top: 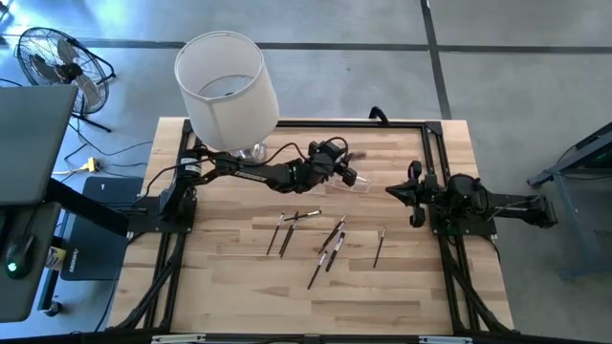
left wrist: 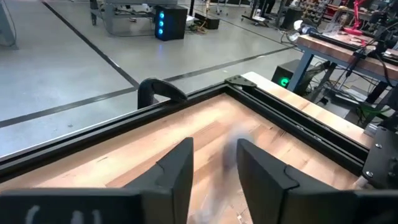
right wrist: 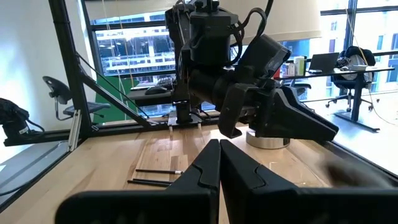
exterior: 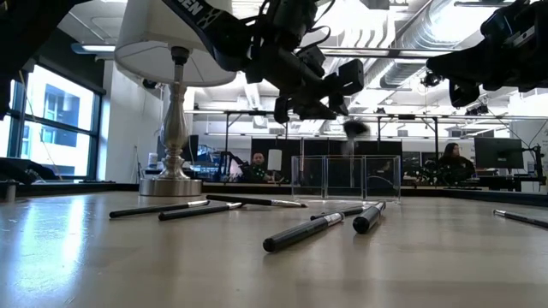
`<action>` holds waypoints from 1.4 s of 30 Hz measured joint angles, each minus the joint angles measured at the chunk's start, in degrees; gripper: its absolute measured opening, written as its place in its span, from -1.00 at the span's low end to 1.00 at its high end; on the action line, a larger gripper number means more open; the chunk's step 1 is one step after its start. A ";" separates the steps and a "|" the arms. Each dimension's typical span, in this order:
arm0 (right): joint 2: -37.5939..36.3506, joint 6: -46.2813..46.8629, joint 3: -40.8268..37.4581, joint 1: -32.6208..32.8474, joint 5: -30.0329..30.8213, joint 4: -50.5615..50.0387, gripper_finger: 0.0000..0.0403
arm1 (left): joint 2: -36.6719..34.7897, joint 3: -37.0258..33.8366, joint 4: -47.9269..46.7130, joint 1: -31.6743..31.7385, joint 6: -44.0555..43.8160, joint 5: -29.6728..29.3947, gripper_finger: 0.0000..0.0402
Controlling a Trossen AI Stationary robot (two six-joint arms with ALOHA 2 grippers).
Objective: Pick & Place Makeup Supplies
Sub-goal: Put the makeup brush into the transparent organizer
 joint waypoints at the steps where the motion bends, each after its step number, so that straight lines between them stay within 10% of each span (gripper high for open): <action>1: 0.00 0.00 0.01 0.00 -0.01 0.00 -1.00 | 0.00 0.00 0.01 0.00 0.00 -0.01 -0.35; 22: 0.00 0.01 0.01 0.01 -0.01 0.00 -1.00 | -0.07 7.39 1.74 -4.85 8.65 1.89 -0.40; 31: -0.02 -0.01 0.01 -0.01 -0.01 0.00 -1.00 | -0.07 23.60 -25.96 -11.51 11.46 4.24 -0.97; 42: -0.02 0.00 -0.01 -0.01 0.00 0.00 -1.00 | -0.22 27.61 -50.48 -15.48 -11.28 20.00 -0.99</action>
